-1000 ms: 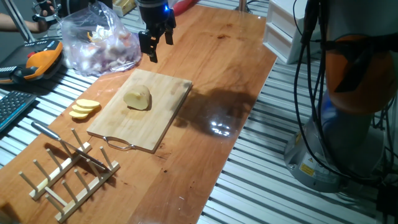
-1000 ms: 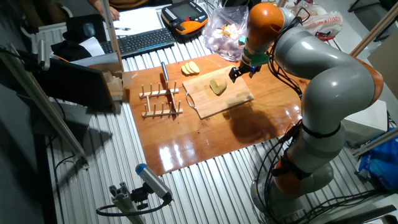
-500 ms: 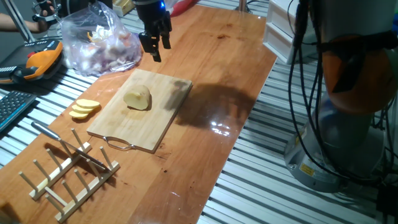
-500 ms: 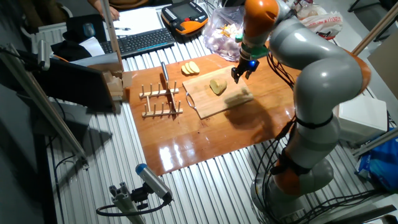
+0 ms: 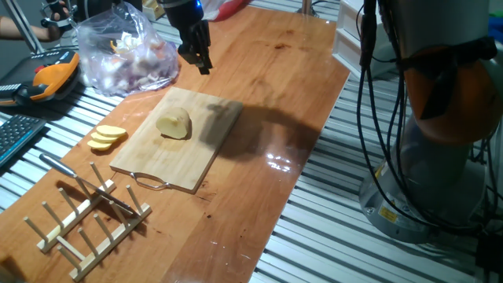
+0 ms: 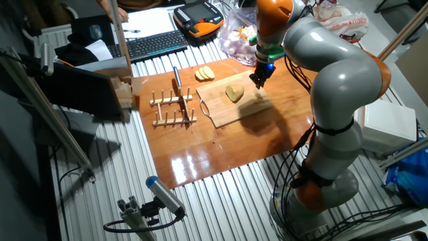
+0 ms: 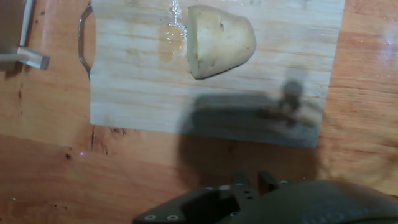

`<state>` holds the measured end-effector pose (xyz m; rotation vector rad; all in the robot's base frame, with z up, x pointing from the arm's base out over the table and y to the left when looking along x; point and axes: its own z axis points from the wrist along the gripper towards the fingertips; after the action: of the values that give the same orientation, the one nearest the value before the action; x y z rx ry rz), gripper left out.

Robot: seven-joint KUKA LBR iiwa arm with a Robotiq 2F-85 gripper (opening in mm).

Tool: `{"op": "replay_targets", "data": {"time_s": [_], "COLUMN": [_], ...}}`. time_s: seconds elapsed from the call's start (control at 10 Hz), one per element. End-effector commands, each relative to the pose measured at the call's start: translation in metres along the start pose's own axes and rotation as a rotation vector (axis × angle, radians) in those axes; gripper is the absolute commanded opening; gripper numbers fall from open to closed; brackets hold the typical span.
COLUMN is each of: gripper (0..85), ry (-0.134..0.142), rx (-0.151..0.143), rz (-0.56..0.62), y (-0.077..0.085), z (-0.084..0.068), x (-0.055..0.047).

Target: Chop the potatoes

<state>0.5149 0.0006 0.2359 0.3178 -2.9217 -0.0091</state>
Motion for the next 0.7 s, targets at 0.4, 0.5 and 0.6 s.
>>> {"op": "replay_targets", "data": {"time_s": [0.4, 0.5, 0.6], "gripper": [0.0, 0.0, 0.0], "ry": [-0.007, -0.031, -0.062], "rx": [-0.005, -0.033, -0.118], "rz": [0.017, 0.092, 0.148], "y": [0.0, 0.0, 0.0], "z": [0.0, 0.0, 0.0], "x": [0.0, 0.0, 0.0]}}
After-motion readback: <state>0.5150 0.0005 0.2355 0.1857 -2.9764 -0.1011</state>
